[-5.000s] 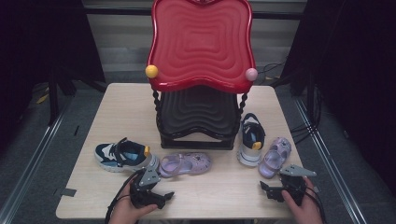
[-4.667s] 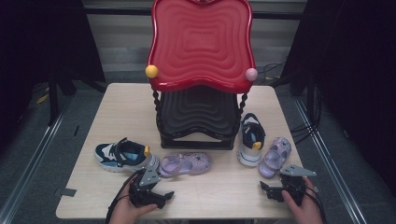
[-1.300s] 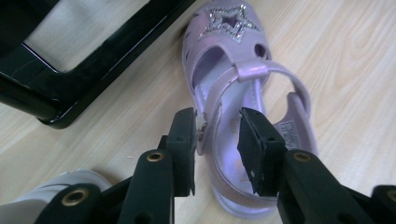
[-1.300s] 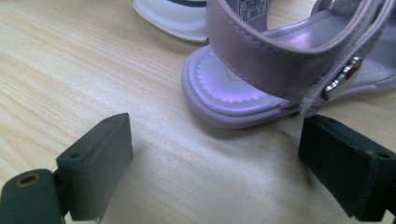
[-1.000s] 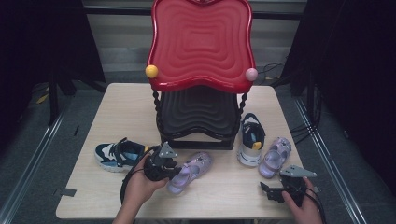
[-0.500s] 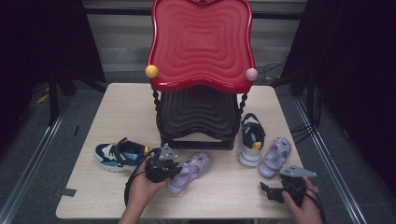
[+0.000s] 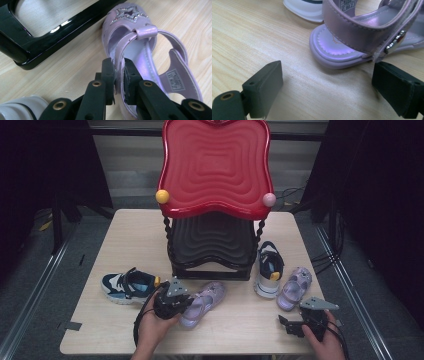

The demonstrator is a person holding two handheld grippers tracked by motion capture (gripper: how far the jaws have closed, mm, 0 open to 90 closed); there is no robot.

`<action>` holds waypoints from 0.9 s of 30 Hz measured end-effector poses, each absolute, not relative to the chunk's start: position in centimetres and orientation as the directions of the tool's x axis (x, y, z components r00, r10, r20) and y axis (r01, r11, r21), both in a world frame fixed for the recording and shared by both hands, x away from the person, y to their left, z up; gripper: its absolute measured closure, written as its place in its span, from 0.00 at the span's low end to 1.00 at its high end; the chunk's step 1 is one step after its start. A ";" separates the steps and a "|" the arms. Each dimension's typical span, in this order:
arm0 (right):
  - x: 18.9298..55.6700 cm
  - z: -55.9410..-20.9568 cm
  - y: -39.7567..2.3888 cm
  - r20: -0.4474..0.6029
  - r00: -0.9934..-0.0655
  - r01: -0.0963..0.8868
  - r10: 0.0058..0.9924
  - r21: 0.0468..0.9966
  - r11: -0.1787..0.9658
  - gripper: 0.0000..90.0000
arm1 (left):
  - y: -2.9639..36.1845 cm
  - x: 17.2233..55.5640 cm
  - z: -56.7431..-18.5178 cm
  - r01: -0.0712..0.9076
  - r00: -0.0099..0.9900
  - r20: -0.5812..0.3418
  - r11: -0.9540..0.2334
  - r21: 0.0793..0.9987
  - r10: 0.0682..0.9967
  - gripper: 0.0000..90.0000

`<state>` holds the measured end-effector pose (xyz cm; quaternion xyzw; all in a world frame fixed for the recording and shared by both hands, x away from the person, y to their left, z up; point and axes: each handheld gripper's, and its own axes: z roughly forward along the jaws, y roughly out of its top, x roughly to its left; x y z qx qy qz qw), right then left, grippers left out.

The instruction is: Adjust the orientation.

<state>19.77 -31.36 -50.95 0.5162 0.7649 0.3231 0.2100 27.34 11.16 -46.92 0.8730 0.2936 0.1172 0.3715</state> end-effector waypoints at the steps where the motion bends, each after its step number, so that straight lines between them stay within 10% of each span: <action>1: 19.8 -50.9 -31.4 0.012 -0.379 0.654 0.925 0.711 0.258 0.11 | 11.1 27.3 -46.9 0.424 0.803 -0.018 -0.550 0.719 0.596 0.91; 27: 19.8 -50.9 -31.4 0.013 -0.379 0.654 0.925 0.711 0.258 0.11 | 11.4 26.7 -41.6 0.380 0.786 -0.003 -0.479 0.791 0.618 0.91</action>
